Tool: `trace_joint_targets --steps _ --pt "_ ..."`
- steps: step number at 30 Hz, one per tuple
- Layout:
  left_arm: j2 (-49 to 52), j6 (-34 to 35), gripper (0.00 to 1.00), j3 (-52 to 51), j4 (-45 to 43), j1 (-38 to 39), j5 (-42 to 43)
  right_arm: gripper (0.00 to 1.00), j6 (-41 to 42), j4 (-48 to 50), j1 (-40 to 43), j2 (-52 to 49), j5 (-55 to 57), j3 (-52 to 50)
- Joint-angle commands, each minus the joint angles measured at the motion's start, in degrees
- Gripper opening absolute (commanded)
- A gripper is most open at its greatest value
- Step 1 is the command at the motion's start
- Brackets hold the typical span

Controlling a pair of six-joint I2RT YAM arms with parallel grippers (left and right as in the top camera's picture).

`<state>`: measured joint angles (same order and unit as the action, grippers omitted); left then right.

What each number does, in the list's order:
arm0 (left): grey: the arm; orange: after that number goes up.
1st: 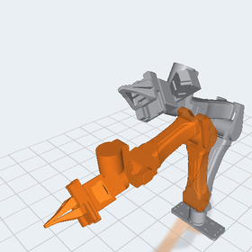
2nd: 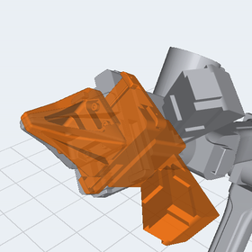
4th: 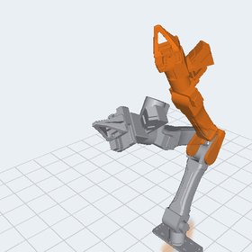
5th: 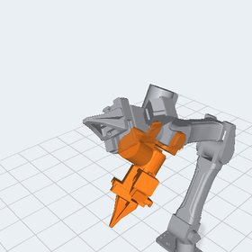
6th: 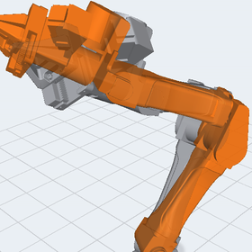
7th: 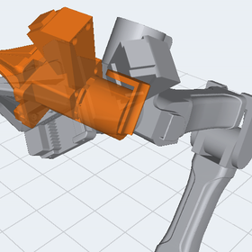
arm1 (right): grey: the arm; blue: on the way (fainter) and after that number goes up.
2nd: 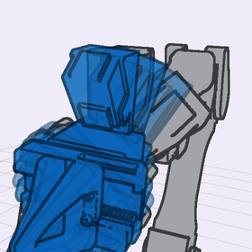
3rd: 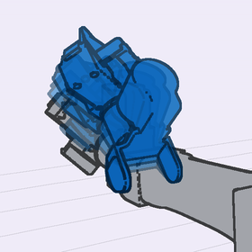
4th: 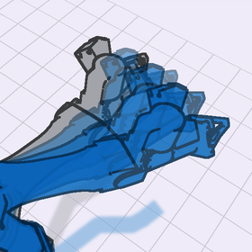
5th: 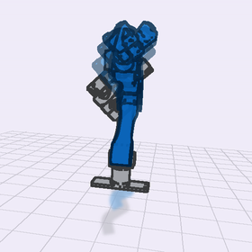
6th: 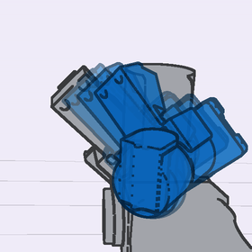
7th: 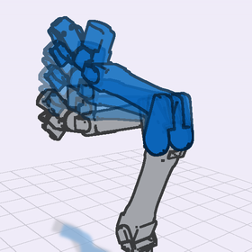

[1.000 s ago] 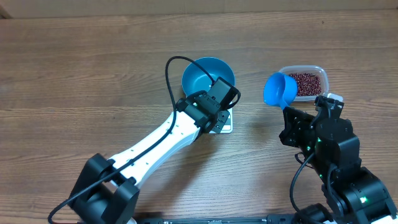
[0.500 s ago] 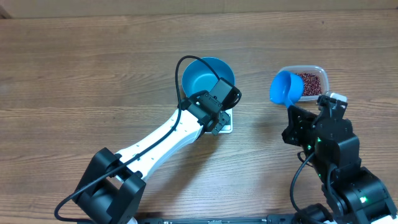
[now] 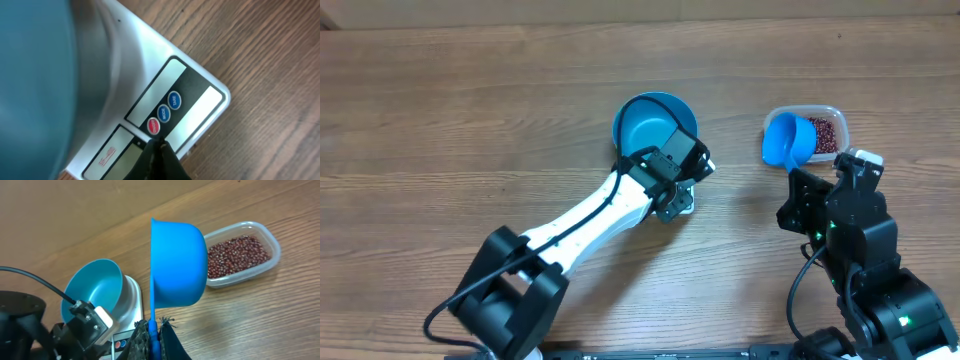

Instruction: Scoop item into bowl and weigh 150g on scale

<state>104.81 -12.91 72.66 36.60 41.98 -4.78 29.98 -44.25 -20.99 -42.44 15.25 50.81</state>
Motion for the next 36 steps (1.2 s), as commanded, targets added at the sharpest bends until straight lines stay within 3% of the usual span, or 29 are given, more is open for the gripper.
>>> trace_joint_targets --steps 1,36 --pt "1.38 -2.27 0.04 -0.31 -1.44 0.04 -1.62 0.04 -0.04 0.07 0.13 0.26 1.88 1.29" --pt "5.77 -3.80 0.04 -0.31 -2.45 0.04 -3.28 0.04 -0.07 0.17 0.13 0.26 2.32 1.29"
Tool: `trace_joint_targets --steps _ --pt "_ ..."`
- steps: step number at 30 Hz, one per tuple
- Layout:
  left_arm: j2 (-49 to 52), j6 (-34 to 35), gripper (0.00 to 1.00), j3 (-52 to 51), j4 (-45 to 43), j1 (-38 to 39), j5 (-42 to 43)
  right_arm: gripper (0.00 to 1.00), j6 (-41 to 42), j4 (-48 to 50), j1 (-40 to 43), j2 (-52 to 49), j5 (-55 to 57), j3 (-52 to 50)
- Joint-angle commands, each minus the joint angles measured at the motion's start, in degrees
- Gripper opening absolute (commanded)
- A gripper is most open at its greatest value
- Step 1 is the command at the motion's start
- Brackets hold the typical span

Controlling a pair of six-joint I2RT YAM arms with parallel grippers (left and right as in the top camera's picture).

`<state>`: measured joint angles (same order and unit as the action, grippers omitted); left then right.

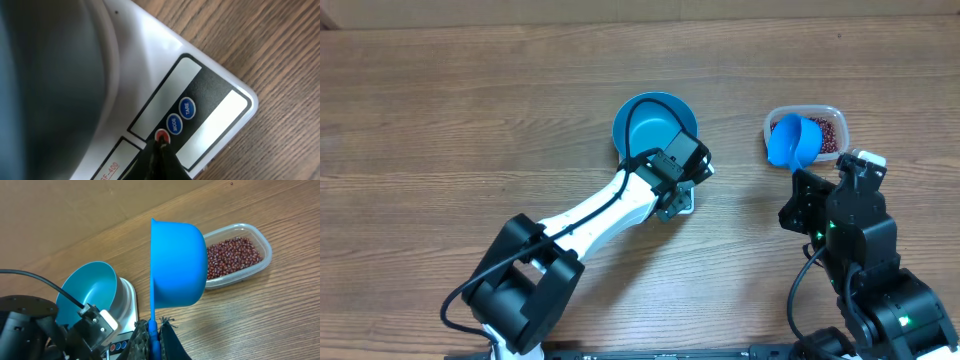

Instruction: Scoop item into bowl and weigh 150g on scale

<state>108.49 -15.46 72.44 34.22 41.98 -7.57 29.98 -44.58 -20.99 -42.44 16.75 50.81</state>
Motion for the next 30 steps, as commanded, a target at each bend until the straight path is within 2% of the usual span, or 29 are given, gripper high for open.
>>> trace_joint_targets --steps 1,7,14,22,30 --pt "2.58 -1.25 0.04 -0.09 -0.24 0.04 -0.48 0.04 -0.07 0.50 0.13 0.26 0.81 1.29" --pt "5.88 -0.55 0.04 -0.09 -0.42 -0.04 -2.08 0.04 -0.07 0.44 0.13 0.26 0.81 1.29" --pt "4.50 0.92 0.04 0.98 0.72 0.52 -2.03 0.04 -0.07 0.46 0.13 0.26 0.81 1.29" --pt "-10.95 1.53 0.04 4.46 1.97 3.30 -1.84 0.04 -0.07 0.39 0.13 0.26 0.79 1.29" --pt "-24.30 6.34 0.04 4.46 7.19 2.01 -2.01 0.04 -0.31 0.11 0.13 0.26 0.76 1.29"
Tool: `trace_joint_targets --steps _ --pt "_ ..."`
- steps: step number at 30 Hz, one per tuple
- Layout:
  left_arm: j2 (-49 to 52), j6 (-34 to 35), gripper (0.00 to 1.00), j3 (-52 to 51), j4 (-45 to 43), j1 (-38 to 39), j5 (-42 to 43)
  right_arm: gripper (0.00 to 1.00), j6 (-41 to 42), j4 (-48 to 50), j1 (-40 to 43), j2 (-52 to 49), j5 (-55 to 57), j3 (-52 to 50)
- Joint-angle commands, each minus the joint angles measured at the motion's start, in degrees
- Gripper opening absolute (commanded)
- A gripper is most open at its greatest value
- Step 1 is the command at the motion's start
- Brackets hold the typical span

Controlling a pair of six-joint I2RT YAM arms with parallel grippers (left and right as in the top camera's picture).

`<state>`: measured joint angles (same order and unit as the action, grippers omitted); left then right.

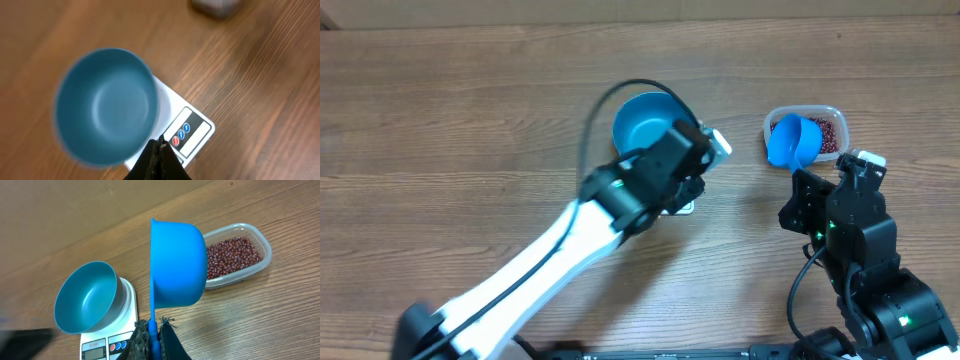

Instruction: Scoop item into bowl and weigh 150g on scale

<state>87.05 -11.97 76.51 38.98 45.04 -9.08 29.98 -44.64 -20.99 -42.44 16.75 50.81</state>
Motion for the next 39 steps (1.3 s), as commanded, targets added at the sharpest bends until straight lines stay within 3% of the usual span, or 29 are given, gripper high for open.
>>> trace_joint_targets --steps 1,12,15,24,39 --pt "-3.61 2.84 0.04 0.37 3.74 -1.55 -0.52 0.04 -0.50 0.11 0.13 0.26 0.79 1.29" --pt "-1.64 2.32 0.04 0.11 6.97 -2.36 1.40 0.04 -3.50 -0.11 0.13 0.26 0.79 1.29" --pt "2.01 -0.42 0.04 -0.70 6.91 -2.36 4.46 0.04 -3.52 -0.04 0.13 0.26 0.81 1.29" --pt "16.90 -3.78 0.04 -0.83 4.20 -2.36 -0.35 0.04 -5.07 -0.02 0.13 0.26 1.25 1.29" --pt "25.20 -4.81 0.04 -0.83 -0.24 -2.56 -0.50 0.04 -6.54 1.01 0.13 0.26 1.68 1.29"
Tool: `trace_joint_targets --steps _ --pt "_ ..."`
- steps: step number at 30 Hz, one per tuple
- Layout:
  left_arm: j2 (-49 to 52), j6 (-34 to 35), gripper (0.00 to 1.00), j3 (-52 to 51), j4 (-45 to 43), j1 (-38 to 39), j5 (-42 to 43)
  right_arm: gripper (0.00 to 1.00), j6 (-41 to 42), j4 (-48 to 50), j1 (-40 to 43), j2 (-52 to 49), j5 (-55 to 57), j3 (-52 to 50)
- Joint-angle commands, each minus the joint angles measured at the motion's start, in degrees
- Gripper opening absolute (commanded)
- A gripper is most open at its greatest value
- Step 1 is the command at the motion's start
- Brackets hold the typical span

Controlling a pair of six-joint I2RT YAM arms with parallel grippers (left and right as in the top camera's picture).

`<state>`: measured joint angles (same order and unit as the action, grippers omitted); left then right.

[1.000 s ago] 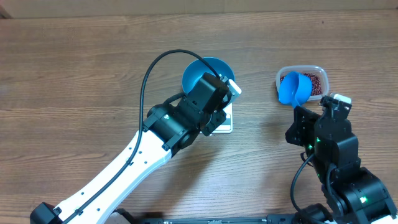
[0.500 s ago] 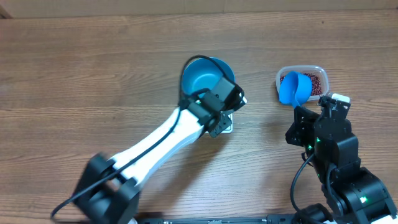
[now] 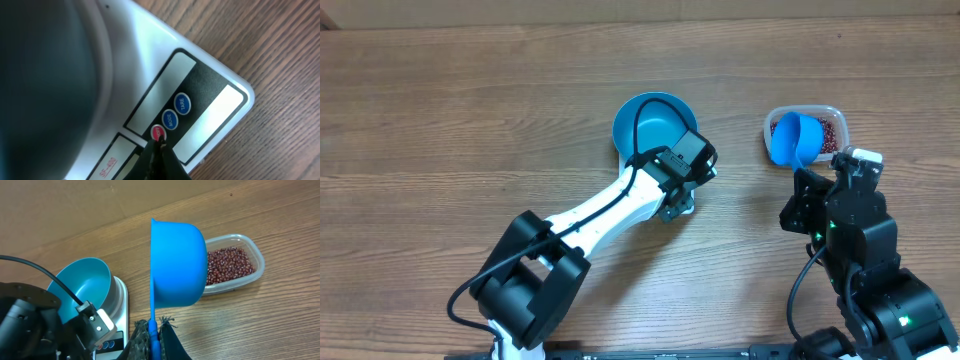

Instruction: Scoop item into bowl and weigh 150g on scale

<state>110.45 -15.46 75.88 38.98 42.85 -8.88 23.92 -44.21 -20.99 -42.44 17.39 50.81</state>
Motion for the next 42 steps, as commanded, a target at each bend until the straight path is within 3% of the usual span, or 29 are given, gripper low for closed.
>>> trace_joint_targets --steps 1,42 --pt "2.43 -1.31 0.04 -0.20 -0.28 -0.50 -0.70 0.04 -0.48 0.57 0.13 0.26 1.05 1.29" --pt "3.56 -1.25 0.04 -0.74 -2.91 -1.22 -0.55 0.04 -0.46 0.55 0.13 0.26 1.03 1.29"
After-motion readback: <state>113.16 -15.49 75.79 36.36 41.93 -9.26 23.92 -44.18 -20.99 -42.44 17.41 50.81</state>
